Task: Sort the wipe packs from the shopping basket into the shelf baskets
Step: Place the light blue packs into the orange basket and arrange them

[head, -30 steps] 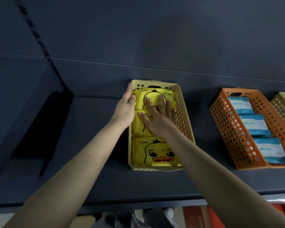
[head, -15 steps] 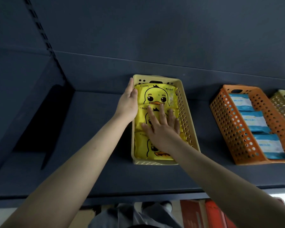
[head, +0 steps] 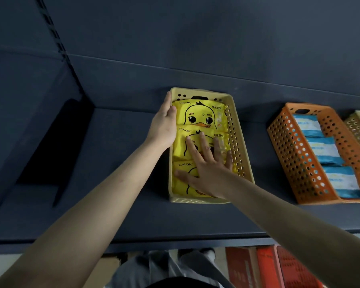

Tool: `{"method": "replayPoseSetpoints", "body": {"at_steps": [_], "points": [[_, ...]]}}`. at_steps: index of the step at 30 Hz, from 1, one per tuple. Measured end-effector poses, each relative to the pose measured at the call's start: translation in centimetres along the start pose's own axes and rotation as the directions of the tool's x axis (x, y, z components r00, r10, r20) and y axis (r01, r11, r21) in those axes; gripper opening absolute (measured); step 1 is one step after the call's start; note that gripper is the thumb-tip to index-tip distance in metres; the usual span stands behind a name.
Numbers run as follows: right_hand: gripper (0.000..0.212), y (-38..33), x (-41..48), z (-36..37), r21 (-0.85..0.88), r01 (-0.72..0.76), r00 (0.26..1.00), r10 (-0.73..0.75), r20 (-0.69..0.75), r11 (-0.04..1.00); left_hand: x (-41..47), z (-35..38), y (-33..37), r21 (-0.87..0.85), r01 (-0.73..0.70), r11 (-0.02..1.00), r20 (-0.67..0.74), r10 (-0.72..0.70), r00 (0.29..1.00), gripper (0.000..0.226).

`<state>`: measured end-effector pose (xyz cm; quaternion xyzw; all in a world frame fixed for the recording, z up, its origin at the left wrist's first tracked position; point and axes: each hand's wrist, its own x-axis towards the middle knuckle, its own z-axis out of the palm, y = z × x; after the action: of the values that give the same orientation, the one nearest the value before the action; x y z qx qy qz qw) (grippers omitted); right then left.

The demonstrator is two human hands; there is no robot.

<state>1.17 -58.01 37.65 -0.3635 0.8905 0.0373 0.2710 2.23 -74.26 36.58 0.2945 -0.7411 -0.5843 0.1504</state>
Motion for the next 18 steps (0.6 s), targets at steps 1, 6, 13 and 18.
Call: {"method": "replayPoseSetpoints", "body": {"at_steps": [1, 6, 13, 18], "points": [[0.092, -0.1, 0.1, 0.0, 0.003, -0.001, 1.0, 0.001, 0.0, 1.0, 0.0, 0.0, 0.0, 0.001, -0.003, 1.0, -0.001, 0.003, 1.0, 0.048], [0.09, 1.0, -0.3, -1.4, 0.049, 0.091, 0.994, -0.094, 0.05, 0.995, 0.2, -0.2, -0.1, 0.001, -0.015, 1.0, 0.007, 0.015, 1.0, 0.048], [0.093, 3.2, -0.1, -2.2, -0.215, 0.284, 0.954, -0.253, 0.161, 0.934, 0.2, -0.2, -0.3, -0.047, -0.024, 0.999, 0.019, 0.024, 1.0, 0.048], [0.095, 3.0, -0.3, -0.9, -0.276, 0.274, 0.962, -0.261, 0.087, 0.921, -0.1, -0.1, -0.3, -0.041, -0.037, 0.998, 0.026, 0.038, 0.999, 0.049]]}}
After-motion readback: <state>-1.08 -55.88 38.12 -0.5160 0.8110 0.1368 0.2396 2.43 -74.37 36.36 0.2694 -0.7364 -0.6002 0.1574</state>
